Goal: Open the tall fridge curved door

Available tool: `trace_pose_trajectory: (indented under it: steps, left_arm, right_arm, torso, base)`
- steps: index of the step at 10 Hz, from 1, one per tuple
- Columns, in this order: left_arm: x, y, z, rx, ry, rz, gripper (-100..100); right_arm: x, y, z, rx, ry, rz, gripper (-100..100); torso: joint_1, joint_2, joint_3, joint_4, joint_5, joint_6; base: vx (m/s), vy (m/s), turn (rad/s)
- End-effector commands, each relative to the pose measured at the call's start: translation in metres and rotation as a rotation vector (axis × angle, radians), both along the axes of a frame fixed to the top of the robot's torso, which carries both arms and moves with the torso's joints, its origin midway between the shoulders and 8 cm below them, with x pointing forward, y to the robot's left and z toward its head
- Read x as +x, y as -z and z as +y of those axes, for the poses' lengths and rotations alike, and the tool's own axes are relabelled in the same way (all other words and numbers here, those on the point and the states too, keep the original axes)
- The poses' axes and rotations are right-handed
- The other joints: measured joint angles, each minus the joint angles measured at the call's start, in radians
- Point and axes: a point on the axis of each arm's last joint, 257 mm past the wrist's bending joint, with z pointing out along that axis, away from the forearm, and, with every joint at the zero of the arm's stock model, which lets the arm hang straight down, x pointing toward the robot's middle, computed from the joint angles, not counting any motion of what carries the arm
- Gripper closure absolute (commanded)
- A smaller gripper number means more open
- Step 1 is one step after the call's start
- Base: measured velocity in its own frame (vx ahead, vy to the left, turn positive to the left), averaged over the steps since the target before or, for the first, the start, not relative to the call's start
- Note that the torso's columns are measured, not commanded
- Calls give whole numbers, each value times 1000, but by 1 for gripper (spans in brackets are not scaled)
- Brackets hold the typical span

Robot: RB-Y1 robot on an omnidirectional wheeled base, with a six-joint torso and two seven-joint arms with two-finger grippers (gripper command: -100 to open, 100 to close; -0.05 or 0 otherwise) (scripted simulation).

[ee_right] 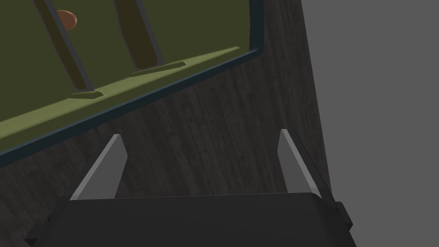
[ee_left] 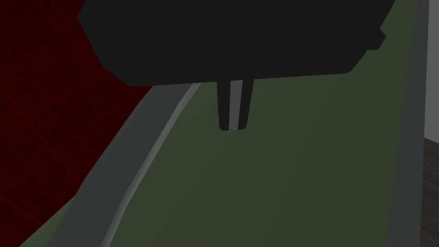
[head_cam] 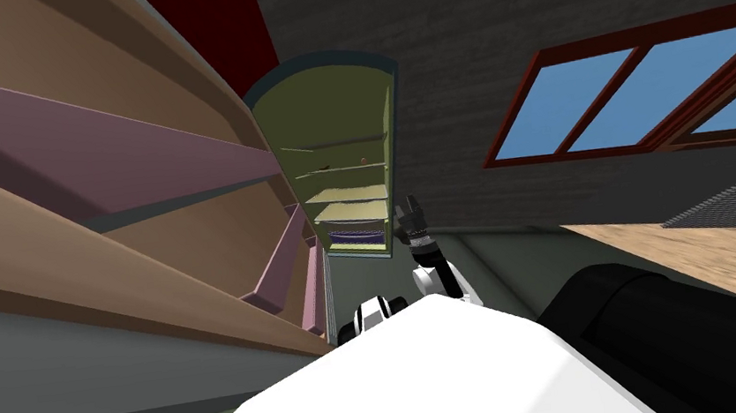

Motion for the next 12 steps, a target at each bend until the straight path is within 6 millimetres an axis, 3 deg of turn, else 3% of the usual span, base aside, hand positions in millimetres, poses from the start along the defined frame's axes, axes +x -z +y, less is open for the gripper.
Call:
trace_pose_trajectory:
  steps: [1, 3, 4, 8, 10, 12]
  left_arm:
    - [0, 1, 2, 1, -6, 3, 100]
    - [-1, 2, 4, 2, -13, 8, 100]
    - [-6, -7, 2, 1, 16, 19, -100]
    - [-14, -24, -4, -7, 76, 42, -100]
    - [-12, -19, 5, 1, 40, 51, -100]
    - [-17, -42, 10, -14, 57, 55, -100]
  right_arm:
    - [0, 0, 0, 0, 0, 0, 0]
    - [0, 0, 0, 0, 0, 0, 0]
    - [0, 0, 0, 0, 0, 0, 0]
    - [0, 0, 0, 0, 0, 0, 0]
    - [0, 0, 0, 0, 0, 0, 0]
    - [0, 0, 0, 0, 0, 0, 0]
  torso:
    - [2, 0, 0, 1, 0, 0]
    - [5, 1, 0, 1, 0, 0]
    - [5, 1, 0, 1, 0, -1]
    - [-7, 8, 3, 4, -6, -2]
    - [-13, 10, 5, 4, -7, -3]
    - [-9, 7, 2, 3, -7, -3]
  base:
    - [0, 0, 0]
    - [0, 0, 0]
    - [-1, 51, 37]
    - [10, 113, 37]
    - [-6, 31, -10]
    - [31, 7, 113]
